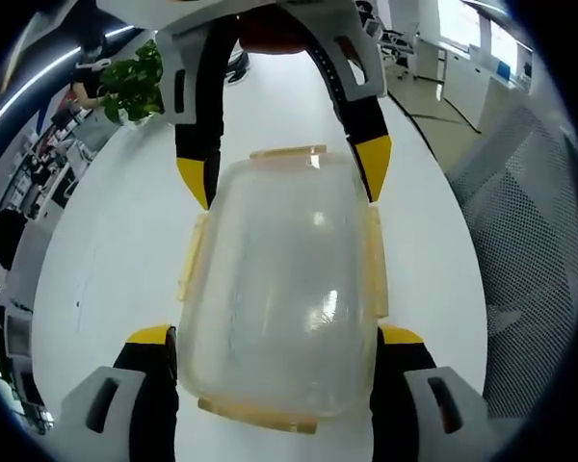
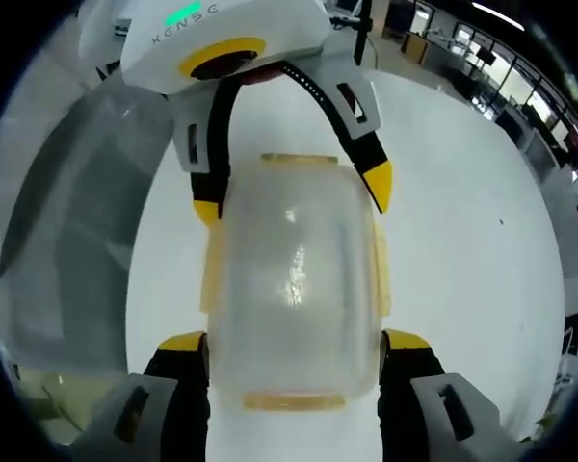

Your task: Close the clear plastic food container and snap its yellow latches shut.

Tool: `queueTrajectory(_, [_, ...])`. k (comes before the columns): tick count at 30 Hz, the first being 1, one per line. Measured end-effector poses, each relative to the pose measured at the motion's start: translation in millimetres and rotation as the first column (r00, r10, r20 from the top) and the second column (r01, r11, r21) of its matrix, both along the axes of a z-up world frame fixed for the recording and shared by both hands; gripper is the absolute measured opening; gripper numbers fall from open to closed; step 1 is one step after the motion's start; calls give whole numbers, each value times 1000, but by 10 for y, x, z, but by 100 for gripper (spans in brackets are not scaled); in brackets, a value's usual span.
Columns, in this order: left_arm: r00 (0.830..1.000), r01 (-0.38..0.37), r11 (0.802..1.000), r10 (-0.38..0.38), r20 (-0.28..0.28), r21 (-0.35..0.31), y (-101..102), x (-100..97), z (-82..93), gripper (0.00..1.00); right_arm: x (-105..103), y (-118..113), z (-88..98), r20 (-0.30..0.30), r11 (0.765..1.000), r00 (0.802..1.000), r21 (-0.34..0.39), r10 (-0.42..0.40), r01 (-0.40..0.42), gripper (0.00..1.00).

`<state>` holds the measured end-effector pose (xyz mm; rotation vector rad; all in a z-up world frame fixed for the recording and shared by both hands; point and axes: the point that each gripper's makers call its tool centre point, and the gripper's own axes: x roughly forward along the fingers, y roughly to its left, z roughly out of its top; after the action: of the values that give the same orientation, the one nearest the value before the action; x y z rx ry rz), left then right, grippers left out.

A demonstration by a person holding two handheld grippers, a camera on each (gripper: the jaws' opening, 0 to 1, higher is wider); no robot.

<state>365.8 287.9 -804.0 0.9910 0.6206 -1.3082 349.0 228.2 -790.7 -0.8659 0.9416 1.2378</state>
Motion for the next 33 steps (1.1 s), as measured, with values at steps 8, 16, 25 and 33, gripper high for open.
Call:
queueTrajectory(8, [1000, -8, 1000, 8, -1, -3, 102, -10, -3, 83, -7, 104, 5, 2, 1000, 1000, 7, 4, -4, 71])
queueTrajectory(16, [1000, -18, 1000, 18, -2, -12, 194, -15, 7, 83, 3, 198, -1, -1, 1000, 1000, 5, 11, -11, 71])
queueTrajectory(25, [1000, -19, 1000, 19, -3, -15, 310, -17, 14, 83, 1, 318, 10, 1, 1000, 1000, 7, 11, -11, 71])
queueTrajectory(33, [1000, -28, 999, 28, -3, -17, 409, -13, 16, 83, 11, 422, 11, 0, 1000, 1000, 8, 20, -20, 72])
